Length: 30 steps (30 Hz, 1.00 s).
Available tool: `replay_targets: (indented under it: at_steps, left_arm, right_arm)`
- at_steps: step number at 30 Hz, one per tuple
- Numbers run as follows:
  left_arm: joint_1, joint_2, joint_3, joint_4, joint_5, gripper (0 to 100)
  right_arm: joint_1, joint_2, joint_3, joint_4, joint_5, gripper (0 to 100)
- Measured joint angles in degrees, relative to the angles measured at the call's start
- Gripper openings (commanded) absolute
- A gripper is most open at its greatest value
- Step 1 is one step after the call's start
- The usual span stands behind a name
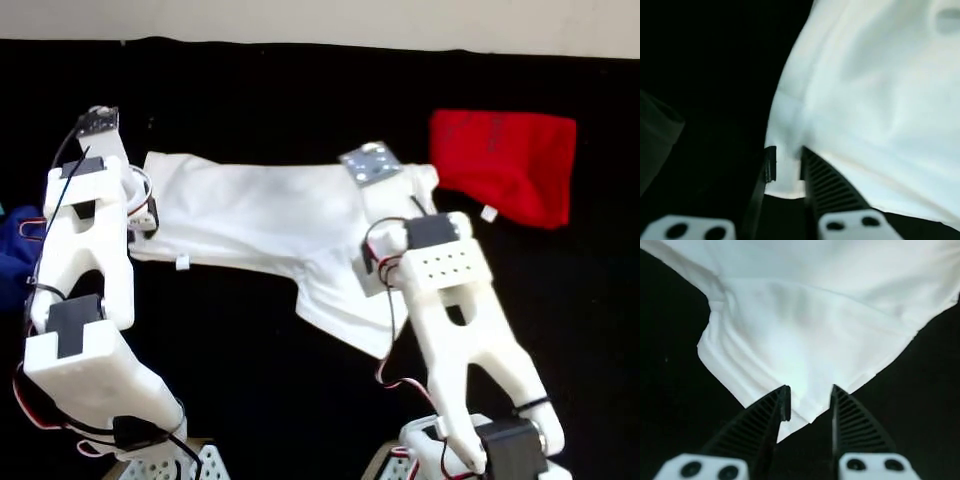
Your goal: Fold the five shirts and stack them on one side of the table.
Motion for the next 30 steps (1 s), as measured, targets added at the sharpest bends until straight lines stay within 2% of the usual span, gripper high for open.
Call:
replay_targets:
  at_steps: [7, 11, 12, 23, 28, 30]
  left_arm:
    - [0.0, -4.7, -9.4, 11.3, 0.0, 14]
    - [1.9, -5.2, -9.8, 13.3, 0.0, 4]
    - [2.6, -4.6, -9.1, 13.1, 0.0, 1]
    - [3.0, 7.6, -4.0, 0.3, 0.0, 1]
    - [2.5, 9.7, -3.3, -1.5, 0.0, 1]
    - [2.4, 9.9, -3.3, -1.7, 0.0, 1]
  right_arm:
    - [-6.0, 8.4, 0.0, -0.5, 0.0, 15.9]
    - [-9.6, 11.9, 0.0, -1.1, 0.0, 15.9]
    - [-10.6, 12.7, 0.0, -1.7, 0.4, 15.9]
    - [-12.6, 23.3, -0.2, -10.0, 2.0, 15.1]
    - [-12.2, 23.8, -0.4, -10.1, 2.0, 1.2]
    - [-12.0, 24.2, -0.4, -10.1, 2.0, 0.9]
